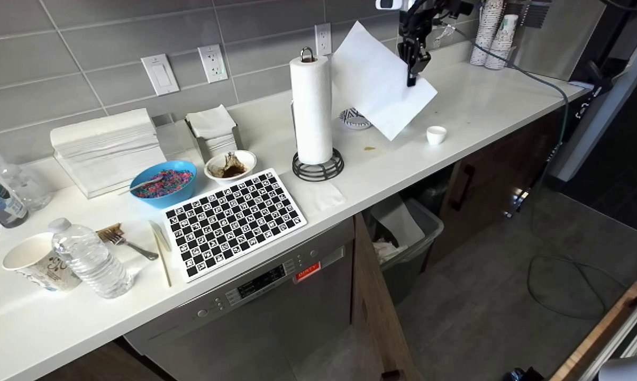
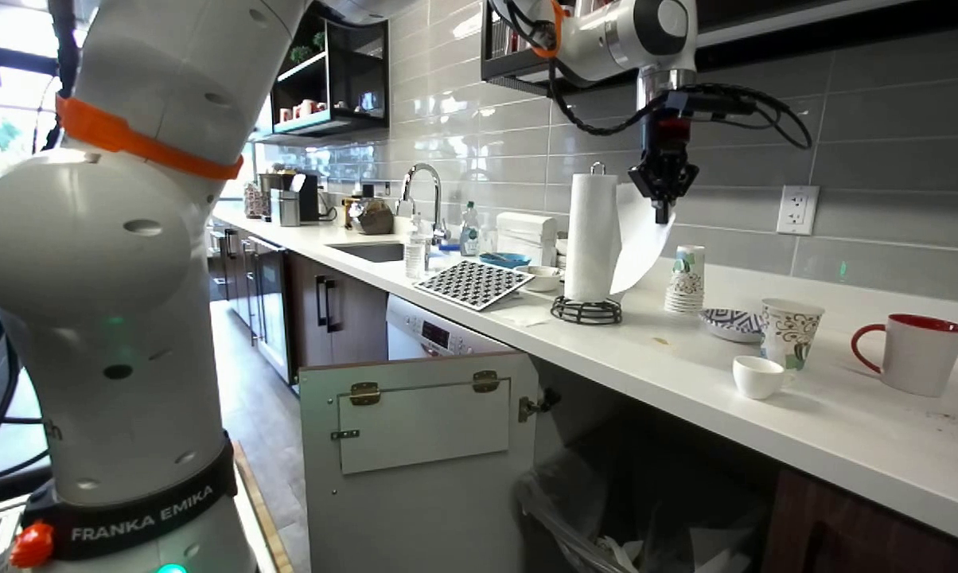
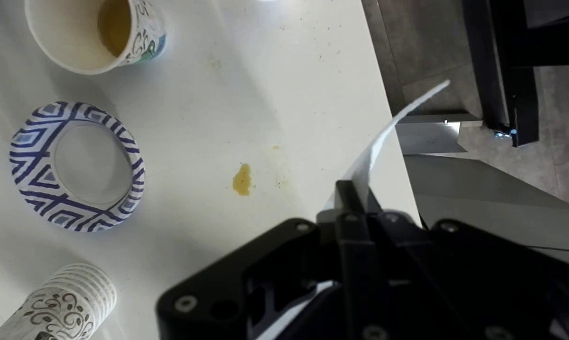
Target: Get a piece of paper towel from the roll of paper towel and put it on the table
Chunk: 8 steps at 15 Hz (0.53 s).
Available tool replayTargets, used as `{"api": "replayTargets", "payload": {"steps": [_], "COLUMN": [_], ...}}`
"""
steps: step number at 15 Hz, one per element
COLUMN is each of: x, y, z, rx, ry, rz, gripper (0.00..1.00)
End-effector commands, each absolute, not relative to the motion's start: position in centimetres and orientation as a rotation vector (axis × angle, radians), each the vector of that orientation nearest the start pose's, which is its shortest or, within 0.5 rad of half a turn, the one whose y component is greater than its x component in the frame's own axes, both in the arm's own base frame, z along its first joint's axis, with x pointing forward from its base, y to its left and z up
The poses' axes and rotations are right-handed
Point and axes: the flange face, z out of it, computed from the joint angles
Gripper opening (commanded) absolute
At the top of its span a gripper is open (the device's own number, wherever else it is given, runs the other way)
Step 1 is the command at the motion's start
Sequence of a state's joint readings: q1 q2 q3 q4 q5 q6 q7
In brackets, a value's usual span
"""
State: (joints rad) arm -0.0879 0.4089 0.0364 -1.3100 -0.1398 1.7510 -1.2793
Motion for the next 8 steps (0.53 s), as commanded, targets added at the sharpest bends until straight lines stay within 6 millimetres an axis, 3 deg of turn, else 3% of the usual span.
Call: {"api": "replayTargets", "payload": {"steps": [1,8], "x": [67.0,66.5], "y": [-4.9,-4.6], "z": [52.5,55.1], "rx": [-2.666,-2.697], "ry": [-1.923,-1.940], "rz": [0.160,0.120], "gripper": [0.00,0.00]}}
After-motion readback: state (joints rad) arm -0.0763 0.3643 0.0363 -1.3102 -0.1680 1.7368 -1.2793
